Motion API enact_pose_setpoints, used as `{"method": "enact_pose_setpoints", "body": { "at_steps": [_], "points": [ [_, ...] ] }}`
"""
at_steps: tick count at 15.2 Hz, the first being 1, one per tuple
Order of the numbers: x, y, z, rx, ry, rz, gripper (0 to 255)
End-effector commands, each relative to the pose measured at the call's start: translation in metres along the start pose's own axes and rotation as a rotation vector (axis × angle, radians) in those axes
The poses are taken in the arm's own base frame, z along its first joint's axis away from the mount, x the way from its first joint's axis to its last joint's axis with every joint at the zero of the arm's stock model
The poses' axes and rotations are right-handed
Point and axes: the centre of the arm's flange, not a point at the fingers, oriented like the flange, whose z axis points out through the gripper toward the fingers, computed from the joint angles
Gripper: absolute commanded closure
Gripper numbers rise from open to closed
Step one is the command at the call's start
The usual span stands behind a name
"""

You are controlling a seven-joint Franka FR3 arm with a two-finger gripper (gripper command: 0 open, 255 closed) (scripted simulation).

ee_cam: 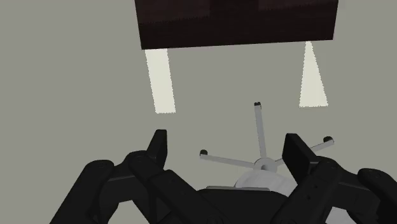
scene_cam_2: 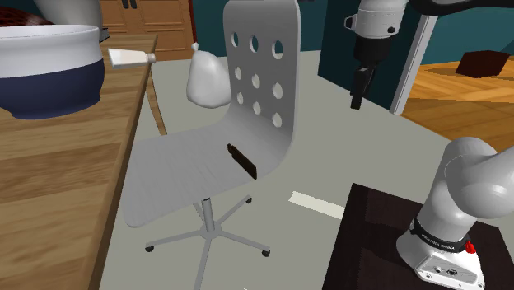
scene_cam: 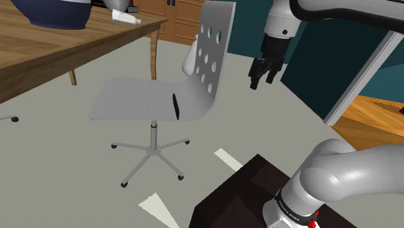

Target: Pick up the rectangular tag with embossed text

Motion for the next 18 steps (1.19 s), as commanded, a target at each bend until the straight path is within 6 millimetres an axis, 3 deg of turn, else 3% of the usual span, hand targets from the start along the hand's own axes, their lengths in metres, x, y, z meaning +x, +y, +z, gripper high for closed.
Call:
{"method": "enact_pose_setpoints", "body": {
  "at_steps": [1,18],
  "points": [
    [0.000,0.000,0.000,0.000,0.000,0.000,0],
    [0.133,-0.143,0.103,0.036,-0.004,0.150,0]
  ]
}}
